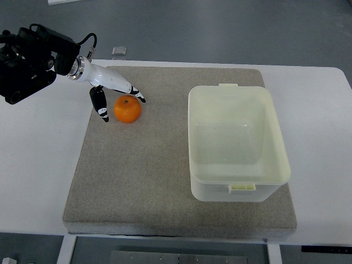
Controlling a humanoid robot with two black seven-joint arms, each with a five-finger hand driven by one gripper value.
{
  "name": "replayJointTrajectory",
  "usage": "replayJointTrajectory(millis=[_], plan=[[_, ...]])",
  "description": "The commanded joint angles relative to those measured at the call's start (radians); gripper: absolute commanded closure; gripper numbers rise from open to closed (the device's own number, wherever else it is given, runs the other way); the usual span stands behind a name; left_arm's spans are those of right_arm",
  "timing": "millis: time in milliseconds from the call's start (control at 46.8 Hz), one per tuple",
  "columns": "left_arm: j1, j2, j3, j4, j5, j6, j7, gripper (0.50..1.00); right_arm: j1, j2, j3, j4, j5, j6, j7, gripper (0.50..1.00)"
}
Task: Put orange in box with left hand
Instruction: 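Close the left hand's fingers around the orange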
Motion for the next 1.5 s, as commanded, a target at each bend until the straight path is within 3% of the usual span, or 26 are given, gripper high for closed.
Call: replayJointTrajectory(millis=[0,299,578,727,877,984,1070,1091,1476], plan=[[0.011,-0.002,0.001,0.0,0.0,0.009,0.0,0.51,0.0,0.0,0.001,0.0,0.0,0.0,0.0,0.568],[0.018,-0.006,-0.001,0.006,-0.004,0.015,0.0,0.516,0.0,0.0,-0.001,0.0,0.0,0.0,0.0,0.568],[0.02,-0.009,-0.001,0.005,-0.004,0.015,0.0,0.566,0.0,0.0,0.001,0.0,0.0,0.0,0.0,0.568],[0.029,-0.008,-0.001,0.006,-0.003,0.015,0.0,0.662,0.0,0.0,0.001,0.0,0.0,0.0,0.0,0.568],[0.032,-0.008,0.001,0.006,-0.003,0.014,0.0,0.686,0.0,0.0,0.001,0.0,0.0,0.0,0.0,0.568],[0.032,-0.011,0.001,0.018,-0.001,0.014,0.0,0.786,0.0,0.0,0.001,0.0,0.0,0.0,0.0,0.568],[0.031,-0.012,0.001,0.028,-0.001,0.014,0.0,0.928,0.0,0.0,0.001,0.0,0.0,0.0,0.0,0.568],[0.032,-0.014,0.001,0.032,-0.001,0.014,0.0,0.996,0.0,0.0,-0.001,0.0,0.0,0.0,0.0,0.568],[0.029,-0.022,0.03,0.054,-0.009,0.015,0.0,1.0,0.0,0.0,-0.001,0.0,0.0,0.0,0.0,0.568]])
